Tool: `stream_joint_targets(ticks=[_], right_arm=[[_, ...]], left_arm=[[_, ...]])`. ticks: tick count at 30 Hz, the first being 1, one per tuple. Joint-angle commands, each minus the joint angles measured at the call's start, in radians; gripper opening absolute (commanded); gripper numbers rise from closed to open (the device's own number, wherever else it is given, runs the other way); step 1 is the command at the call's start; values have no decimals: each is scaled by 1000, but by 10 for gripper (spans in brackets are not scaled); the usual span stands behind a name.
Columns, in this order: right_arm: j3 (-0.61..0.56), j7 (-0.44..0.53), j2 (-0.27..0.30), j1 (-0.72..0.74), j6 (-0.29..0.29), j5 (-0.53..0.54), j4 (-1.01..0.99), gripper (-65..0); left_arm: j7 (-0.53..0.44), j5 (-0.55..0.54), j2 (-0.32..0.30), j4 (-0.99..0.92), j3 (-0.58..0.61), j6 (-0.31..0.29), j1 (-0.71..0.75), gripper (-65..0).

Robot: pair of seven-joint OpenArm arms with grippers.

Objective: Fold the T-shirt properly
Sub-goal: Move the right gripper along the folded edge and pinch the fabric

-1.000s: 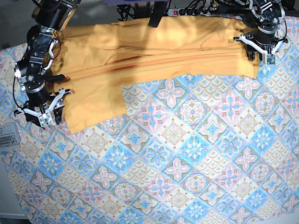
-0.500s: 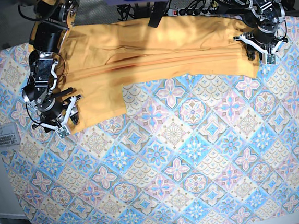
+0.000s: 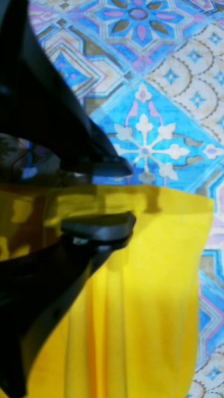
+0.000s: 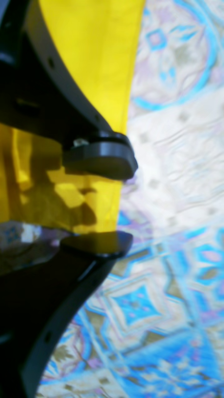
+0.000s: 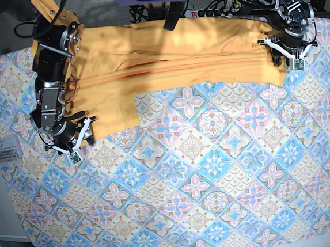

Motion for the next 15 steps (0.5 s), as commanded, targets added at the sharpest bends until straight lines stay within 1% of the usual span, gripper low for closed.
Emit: stream_joint_targets(ticks=[1,2,5,11,13,15], right_arm=[[0,22,26,26,-4,13,-5,-350],[0,30,35,26,-4,13,-25,-350],[0,70,40,40,-4,13,-67,-350],[-1,73,48,31,-4,11,-123,-356],[-1,73,48,3,-4,10,-111,-380],[-1,71,48,-15,-4,10,-87,-458]], left_arm=[[22,16,-9,10,-3,-3,17,-432],[22,19,-9,10,-3,-3,16,-432],[22,18,-9,10,-3,-3,16,-432],[22,19,-9,10,-3,-3,16,-432],[22,19,-9,10,-3,-3,16,-432],[22,19,-9,10,-3,-3,16,-432]])
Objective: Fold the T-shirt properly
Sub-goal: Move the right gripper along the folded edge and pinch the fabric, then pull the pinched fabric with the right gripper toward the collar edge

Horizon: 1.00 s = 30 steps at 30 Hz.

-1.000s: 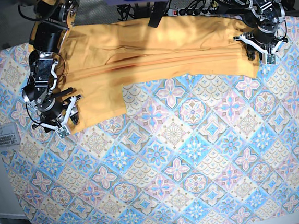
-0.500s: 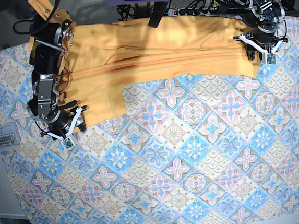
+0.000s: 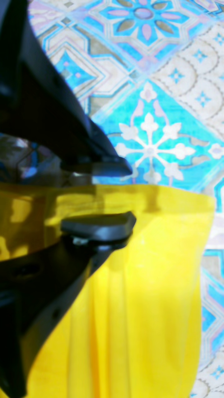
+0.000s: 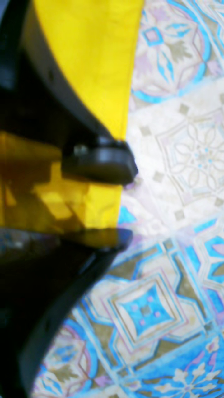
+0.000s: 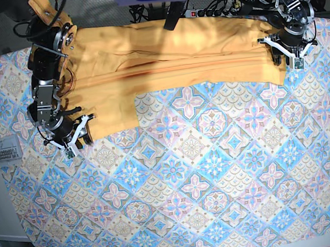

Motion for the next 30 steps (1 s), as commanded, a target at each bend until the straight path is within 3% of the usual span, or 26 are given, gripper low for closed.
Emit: stream_joint_targets(ticks=[1,4,9,15,26,30], right_arm=[[-2,-45,11,-1,0,-32,21,-507],[-2,-48,11,-24,0,-32,70,-650],[8,-67,6,-87,0,-29,245,-650],[107,-91,-32,-168,0,-31,474,-650],[126,-125,-34,-393,0,-26,759,-650],[180,-122,-78,-467,0,-26,850,-650]], left_arm=[[26,24,-9,9,-3,-2,8,-432],[26,24,-9,9,-3,-2,8,-432],[26,24,-9,9,-3,-2,5,-432],[26,22,-9,9,-3,-2,2,-432],[24,22,-9,7,-3,-2,0,-432],[24,21,-9,4,-2,-2,-1,-432]])
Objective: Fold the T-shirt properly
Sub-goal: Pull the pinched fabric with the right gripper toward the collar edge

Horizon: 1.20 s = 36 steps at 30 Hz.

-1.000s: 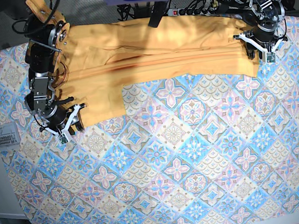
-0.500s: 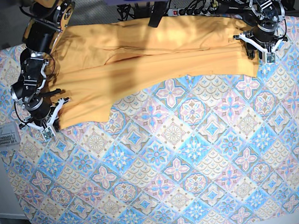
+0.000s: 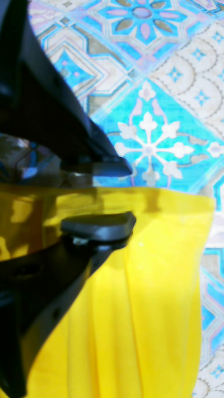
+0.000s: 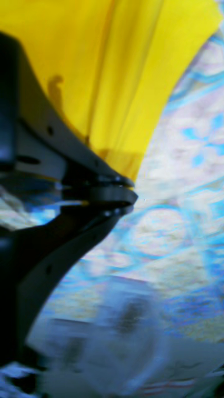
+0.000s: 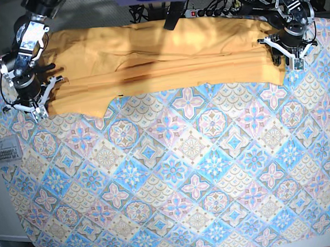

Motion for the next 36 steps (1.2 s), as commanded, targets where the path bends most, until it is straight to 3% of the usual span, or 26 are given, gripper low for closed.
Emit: stream_joint_targets(ticks=[1,9,14,26,36], right_arm=[[19,18,5,2,-24,12,44,-650],[176,24,-76,-30,-24,10,85,-650],[248,24,-84,-56,-24,10,85,-650],[237,27,-86,-136,-24,10,98,-650],[156,173,-158,-76,-24,6,110,-650]], left_arm=[[18,18,-9,5,-2,-2,6,-432],[18,21,-9,5,-2,-2,6,-432],[18,22,-9,5,-2,-2,6,-432],[18,15,-4,5,-2,-2,5,-432],[18,15,-3,5,-2,-2,5,-432]])
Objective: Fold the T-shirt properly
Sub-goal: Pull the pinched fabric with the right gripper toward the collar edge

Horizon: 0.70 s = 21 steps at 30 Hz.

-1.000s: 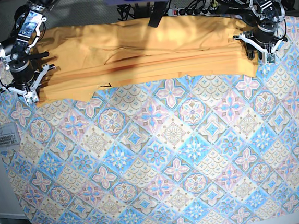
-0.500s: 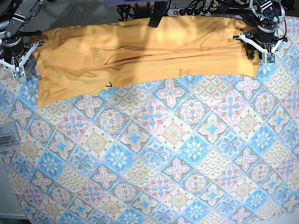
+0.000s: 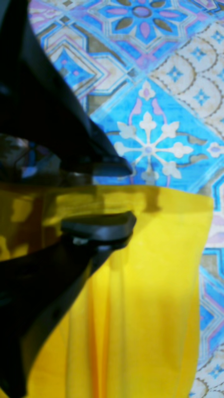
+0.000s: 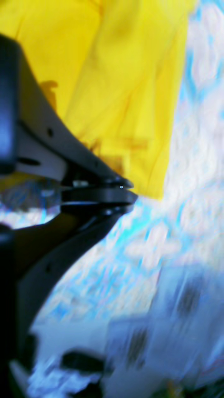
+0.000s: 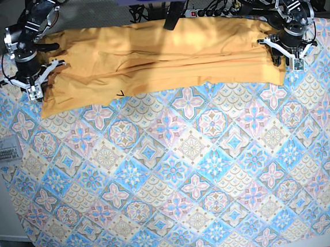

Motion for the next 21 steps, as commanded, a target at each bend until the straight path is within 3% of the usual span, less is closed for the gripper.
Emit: stream_joint_targets(ticks=[1,9,12,15,21], right_arm=[[-15,24,14,17,-10,14,14,-650],[-136,22,14,25,-10,9,-5,-650],[-173,22,14,9,-10,-56,-52,-650],[-182,25,14,-14,-10,-115,-98,-650],[-179,30,16,-120,-10,-115,-104,-650]], left_arm=[[18,18,-5,5,-2,-2,5,-432],[18,18,-5,5,-2,-2,5,-432],[18,18,-5,5,-2,-2,5,-432],[18,18,-5,5,-2,-2,5,-432],[18,18,-5,5,-2,-2,5,-432]])
